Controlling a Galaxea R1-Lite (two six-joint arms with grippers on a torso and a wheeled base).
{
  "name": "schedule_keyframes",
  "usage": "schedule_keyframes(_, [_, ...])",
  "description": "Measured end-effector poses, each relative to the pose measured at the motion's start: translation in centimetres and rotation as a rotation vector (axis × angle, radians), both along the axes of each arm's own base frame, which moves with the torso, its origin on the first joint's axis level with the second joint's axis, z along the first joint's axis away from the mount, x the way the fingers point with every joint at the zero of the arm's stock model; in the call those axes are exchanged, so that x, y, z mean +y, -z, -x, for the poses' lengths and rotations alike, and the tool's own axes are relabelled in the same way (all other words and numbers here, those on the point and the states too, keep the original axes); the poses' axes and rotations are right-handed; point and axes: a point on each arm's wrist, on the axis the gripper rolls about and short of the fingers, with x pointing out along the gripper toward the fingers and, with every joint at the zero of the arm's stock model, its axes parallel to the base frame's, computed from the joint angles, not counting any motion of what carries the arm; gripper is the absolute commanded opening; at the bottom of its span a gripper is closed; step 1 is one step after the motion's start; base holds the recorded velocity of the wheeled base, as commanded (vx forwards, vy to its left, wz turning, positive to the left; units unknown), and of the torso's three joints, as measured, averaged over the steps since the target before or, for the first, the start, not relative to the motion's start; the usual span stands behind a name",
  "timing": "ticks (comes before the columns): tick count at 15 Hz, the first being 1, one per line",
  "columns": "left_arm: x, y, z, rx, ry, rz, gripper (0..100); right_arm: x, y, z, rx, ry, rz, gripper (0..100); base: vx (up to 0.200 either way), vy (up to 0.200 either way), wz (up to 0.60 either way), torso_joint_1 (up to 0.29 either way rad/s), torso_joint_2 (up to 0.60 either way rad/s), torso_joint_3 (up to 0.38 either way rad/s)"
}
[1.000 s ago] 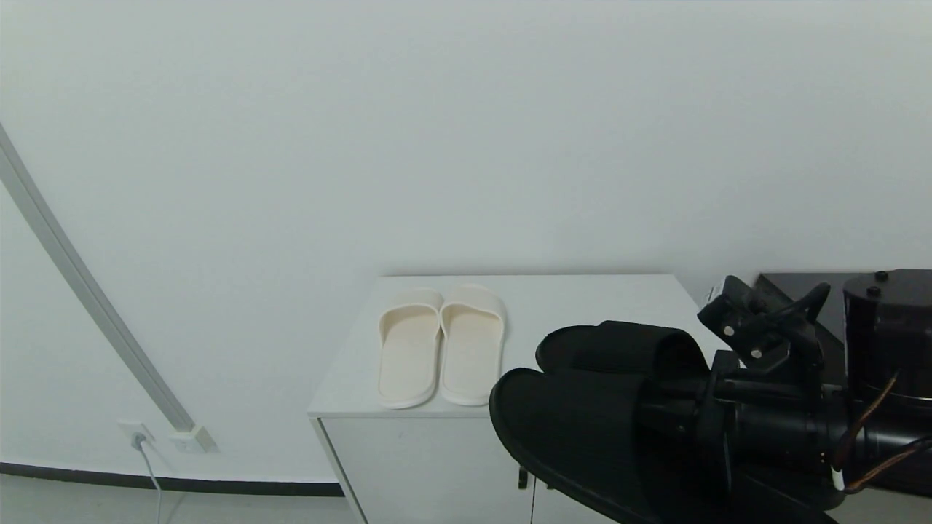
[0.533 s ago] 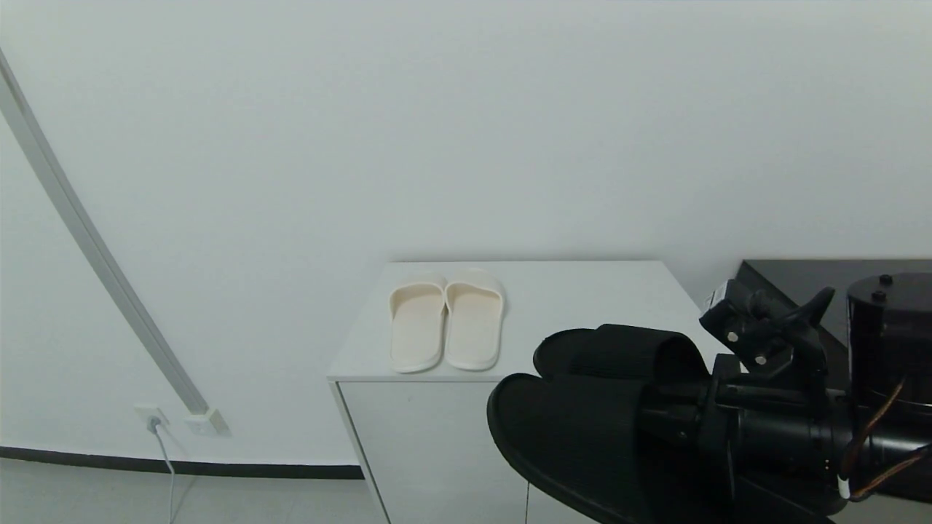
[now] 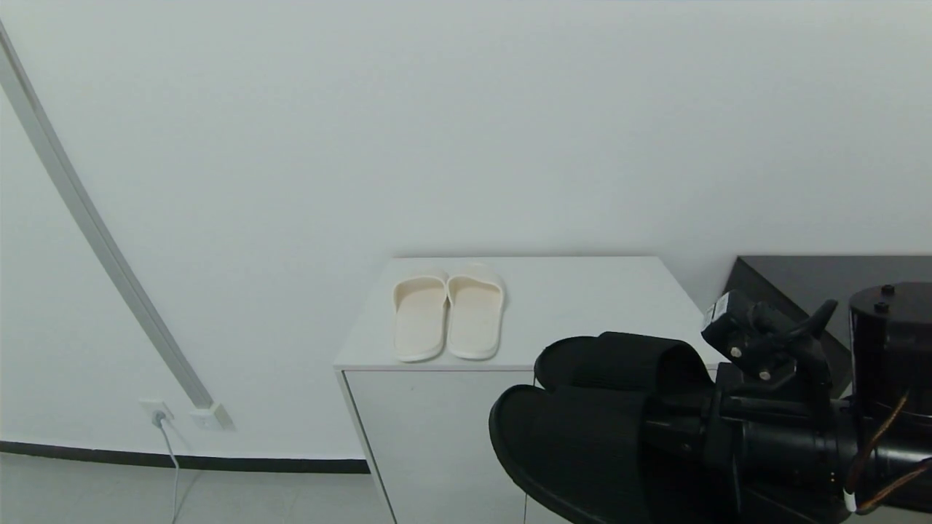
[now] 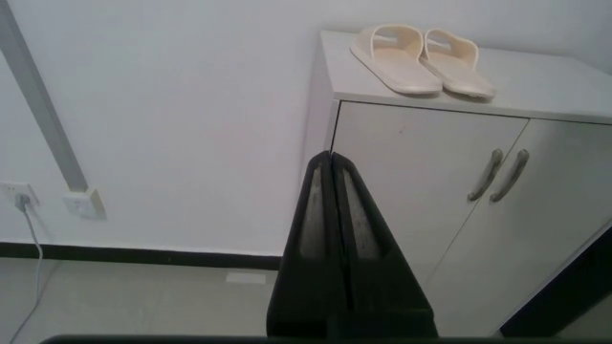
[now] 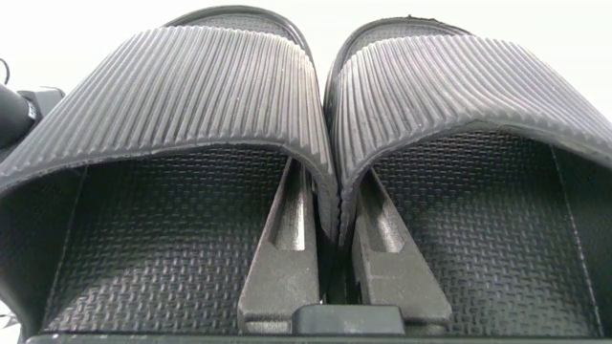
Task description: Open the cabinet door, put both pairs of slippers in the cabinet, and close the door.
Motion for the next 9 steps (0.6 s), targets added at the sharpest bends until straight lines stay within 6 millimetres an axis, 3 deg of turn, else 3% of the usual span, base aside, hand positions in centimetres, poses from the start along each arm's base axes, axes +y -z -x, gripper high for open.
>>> schedule_keyframes(9, [0.00, 0.01, 0.00, 0.000, -0.001, 0.000, 0, 0.05, 0.25, -0.03, 0.006, -0.002, 0.010, 0, 0.000, 0.000, 0.00, -0.003, 0.01, 0.005])
